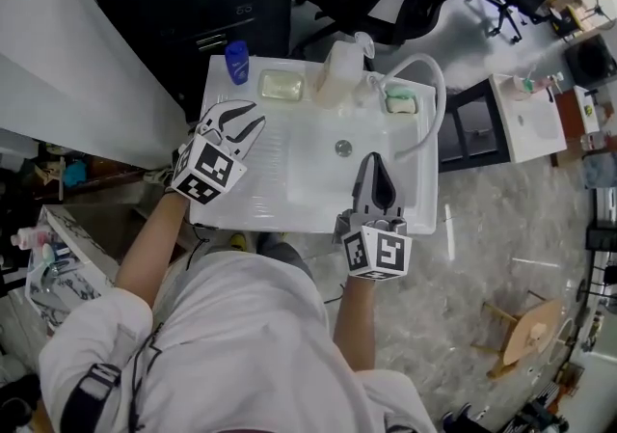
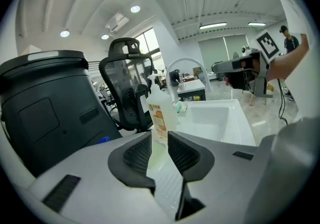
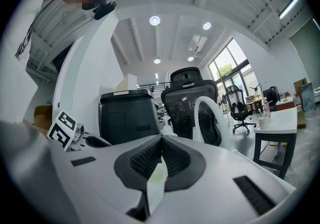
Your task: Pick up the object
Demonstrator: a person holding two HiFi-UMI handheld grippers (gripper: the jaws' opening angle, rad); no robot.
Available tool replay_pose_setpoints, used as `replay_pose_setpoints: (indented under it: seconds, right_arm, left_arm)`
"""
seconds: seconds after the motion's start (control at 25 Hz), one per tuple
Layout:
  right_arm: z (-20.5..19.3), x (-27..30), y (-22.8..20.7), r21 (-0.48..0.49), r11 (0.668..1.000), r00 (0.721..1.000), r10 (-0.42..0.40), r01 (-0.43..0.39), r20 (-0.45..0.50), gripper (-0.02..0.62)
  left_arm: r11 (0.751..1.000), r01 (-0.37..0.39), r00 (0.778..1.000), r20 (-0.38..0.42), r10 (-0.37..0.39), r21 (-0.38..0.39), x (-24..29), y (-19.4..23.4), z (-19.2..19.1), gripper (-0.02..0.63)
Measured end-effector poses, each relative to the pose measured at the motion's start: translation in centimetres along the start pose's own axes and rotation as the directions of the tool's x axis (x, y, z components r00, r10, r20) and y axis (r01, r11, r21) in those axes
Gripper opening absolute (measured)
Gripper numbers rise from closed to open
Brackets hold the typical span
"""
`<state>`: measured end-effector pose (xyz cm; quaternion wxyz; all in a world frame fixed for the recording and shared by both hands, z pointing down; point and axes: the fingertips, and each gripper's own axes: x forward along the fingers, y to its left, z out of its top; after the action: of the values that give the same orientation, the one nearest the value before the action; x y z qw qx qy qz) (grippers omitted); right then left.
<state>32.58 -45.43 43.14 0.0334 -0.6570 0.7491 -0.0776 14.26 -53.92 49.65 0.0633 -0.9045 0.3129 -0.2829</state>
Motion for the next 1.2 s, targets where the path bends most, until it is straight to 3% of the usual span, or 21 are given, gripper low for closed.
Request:
replay_pose_setpoints:
  seconds: [0.2,0.44,0.8,1.2]
  right_arm:
    - [-1.0,1.3,-1.0,0.005,1.0,1.0,0.013,-0.013,-0.012,0.006]
    - [-2.3,2.7,-1.8,0.006,0.999,0.999,0.036,-0.036,-0.04,0.006]
    - [-4.6,4.2,-2.9,0.014,0.996,0.992,0.09,-0.089,-0.087,0.006]
    - [-6.7,5.7,-3.5,0.025,0.989,0.979,0.146,-0.144,-0.142,0.006]
  left_arm:
    - [0.995,0.055,0.995,-0.088,-0.048,0.082,4.1,0.1,-1.6,0.095]
    - [0.98,0.146,0.97,-0.217,-0.113,0.139,9.7,-0.3,-5.0,0.095]
    - [0.935,0.236,0.911,-0.394,-0.119,0.264,16.4,-0.3,-10.1,0.095]
    - [0.907,0.291,0.849,-0.52,-0.098,0.304,20.7,-0.1,-15.0,0.095]
